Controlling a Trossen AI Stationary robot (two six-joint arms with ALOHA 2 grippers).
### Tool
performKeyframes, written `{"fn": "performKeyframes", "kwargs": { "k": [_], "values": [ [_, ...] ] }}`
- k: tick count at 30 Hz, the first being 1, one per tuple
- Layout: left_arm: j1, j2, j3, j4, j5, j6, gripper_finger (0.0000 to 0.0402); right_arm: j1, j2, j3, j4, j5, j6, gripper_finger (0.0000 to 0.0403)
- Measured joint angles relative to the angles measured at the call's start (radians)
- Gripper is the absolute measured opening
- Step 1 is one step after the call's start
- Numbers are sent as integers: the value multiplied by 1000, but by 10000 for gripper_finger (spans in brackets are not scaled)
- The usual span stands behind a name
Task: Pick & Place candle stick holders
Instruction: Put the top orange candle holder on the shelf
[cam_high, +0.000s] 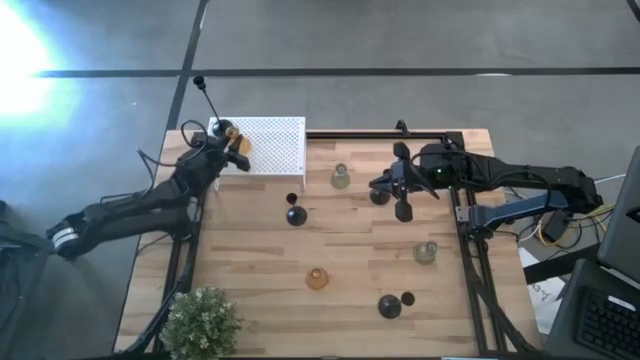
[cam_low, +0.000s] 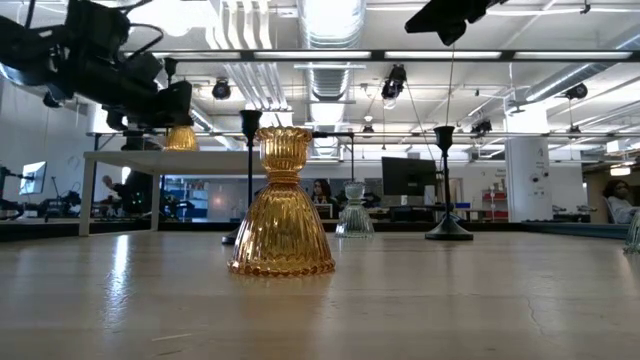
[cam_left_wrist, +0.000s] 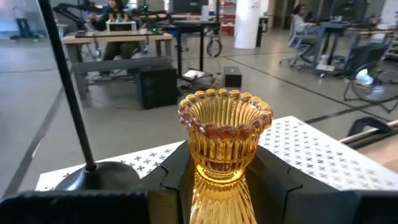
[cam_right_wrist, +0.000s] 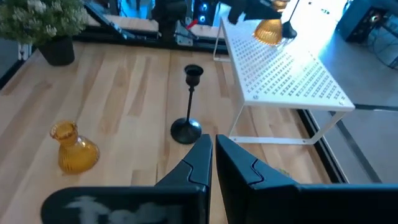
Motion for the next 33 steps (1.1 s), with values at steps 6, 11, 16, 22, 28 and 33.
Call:
{"fn": "performKeyframes", "kwargs": {
  "k": [6,11,16,22,28,33],
  "values": [
    [44,91,35,41,69,-13,116,-1,29,0,-4,0,-29,18],
    [45,185,104,40,86,41,116,-12,39,0,3,0,-39,18],
    [56,278,155,50,76,61,116,-11,37,0,1,0,-24,18],
    [99,347,157,147,66,29,116,-11,30,1,-14,0,-21,18],
    [129,386,156,161,47,3,116,-11,27,1,-13,0,-25,18],
    [132,415,156,201,43,-8,116,-11,27,1,-13,0,-28,18]
  ]
}}
